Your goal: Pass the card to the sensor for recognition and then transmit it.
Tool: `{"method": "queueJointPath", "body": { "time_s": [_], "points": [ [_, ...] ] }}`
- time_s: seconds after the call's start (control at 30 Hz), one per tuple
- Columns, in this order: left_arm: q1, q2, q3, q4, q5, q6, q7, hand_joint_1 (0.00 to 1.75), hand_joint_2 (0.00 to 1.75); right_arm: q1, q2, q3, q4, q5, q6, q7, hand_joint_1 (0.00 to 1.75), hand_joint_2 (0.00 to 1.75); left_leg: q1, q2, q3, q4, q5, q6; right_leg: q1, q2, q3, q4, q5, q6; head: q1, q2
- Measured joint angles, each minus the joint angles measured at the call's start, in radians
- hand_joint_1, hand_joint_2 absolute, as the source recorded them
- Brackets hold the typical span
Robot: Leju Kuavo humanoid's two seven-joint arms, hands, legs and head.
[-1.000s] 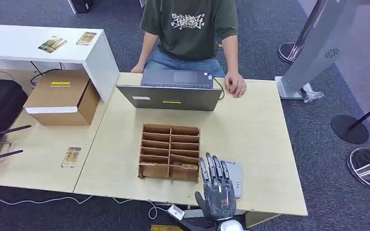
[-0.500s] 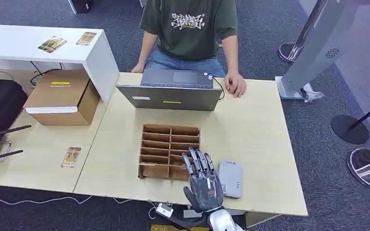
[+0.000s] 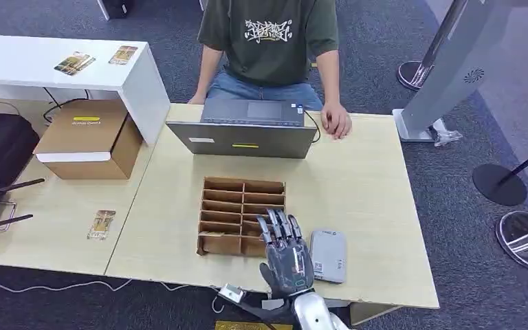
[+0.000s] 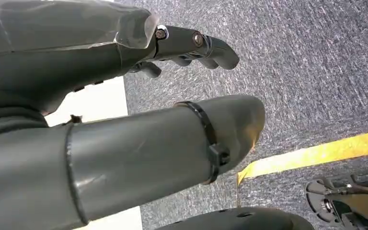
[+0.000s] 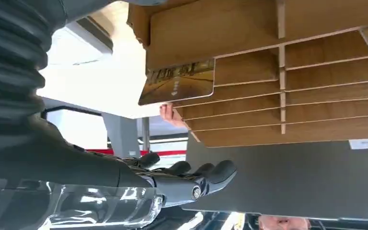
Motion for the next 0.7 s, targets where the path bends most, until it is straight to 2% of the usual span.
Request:
{"method": "queueJointPath", "body": {
  "time_s": [0.33,0.7],
  "points": [
    [0.0,0.0,0.0,0.0,-0.001,-0.003,0.007,0.0,0.0,-0.024,0.019,-0.001,-0.009,0.01,0.129,0.075,0.0,1.75,0.0,0.0,0.0,0.0,0.0,0.0,0.0,0.0,0.0,0.0,0.0,0.0,0.0,0.0],
    [0.0,0.0,0.0,0.0,-0.002,-0.012,0.015,0.0,0.0,-0.049,0.037,-0.006,-0.009,0.009,0.159,0.09,0.0,1.75,0.0,0.0,0.0,0.0,0.0,0.0,0.0,0.0,0.0,0.0,0.0,0.0,0.0,0.0]
  ]
}}
